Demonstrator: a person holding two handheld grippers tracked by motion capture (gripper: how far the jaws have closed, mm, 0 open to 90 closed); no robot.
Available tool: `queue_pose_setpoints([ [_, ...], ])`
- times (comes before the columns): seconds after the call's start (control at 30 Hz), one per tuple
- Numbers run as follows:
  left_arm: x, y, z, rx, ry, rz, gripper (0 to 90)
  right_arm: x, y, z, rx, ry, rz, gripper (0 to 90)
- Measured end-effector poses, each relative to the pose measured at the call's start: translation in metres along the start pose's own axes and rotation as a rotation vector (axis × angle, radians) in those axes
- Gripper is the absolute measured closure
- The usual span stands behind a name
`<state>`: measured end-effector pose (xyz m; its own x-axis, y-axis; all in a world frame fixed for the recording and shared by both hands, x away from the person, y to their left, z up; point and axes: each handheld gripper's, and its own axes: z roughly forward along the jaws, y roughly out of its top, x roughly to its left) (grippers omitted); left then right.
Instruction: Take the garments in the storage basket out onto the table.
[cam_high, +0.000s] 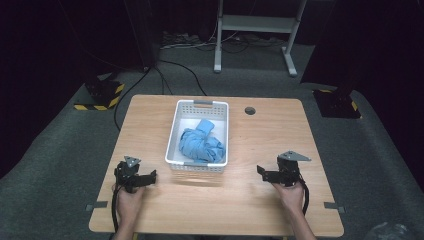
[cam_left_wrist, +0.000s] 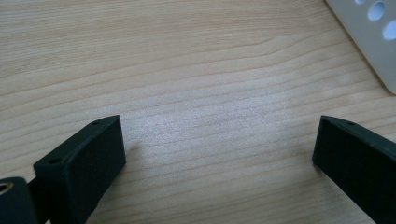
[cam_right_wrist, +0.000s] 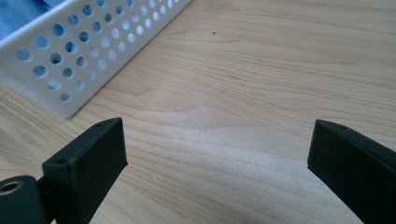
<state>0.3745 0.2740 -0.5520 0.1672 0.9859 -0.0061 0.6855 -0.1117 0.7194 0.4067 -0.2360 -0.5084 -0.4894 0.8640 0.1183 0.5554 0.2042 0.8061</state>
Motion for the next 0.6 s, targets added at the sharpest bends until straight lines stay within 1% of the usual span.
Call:
queue_pose_setpoints([
  [0.2,0.000,0.000,0.000,0.000,0.000,0.000,2.6,0.007,0.003,-0.002,-0.011,0.027,-0.004,4.6],
  [0.33,0.000,0.000,0.000,0.000,0.000,0.000,2.6,0.009,0.005,-0.002,-0.017,0.036,-0.013,4.8],
  [0.6,0.000,0.000,0.000,-0.001,0.000,0.001,2.8,0.015,0.010,-0.003,-0.036,0.062,-0.003,5.4],
])
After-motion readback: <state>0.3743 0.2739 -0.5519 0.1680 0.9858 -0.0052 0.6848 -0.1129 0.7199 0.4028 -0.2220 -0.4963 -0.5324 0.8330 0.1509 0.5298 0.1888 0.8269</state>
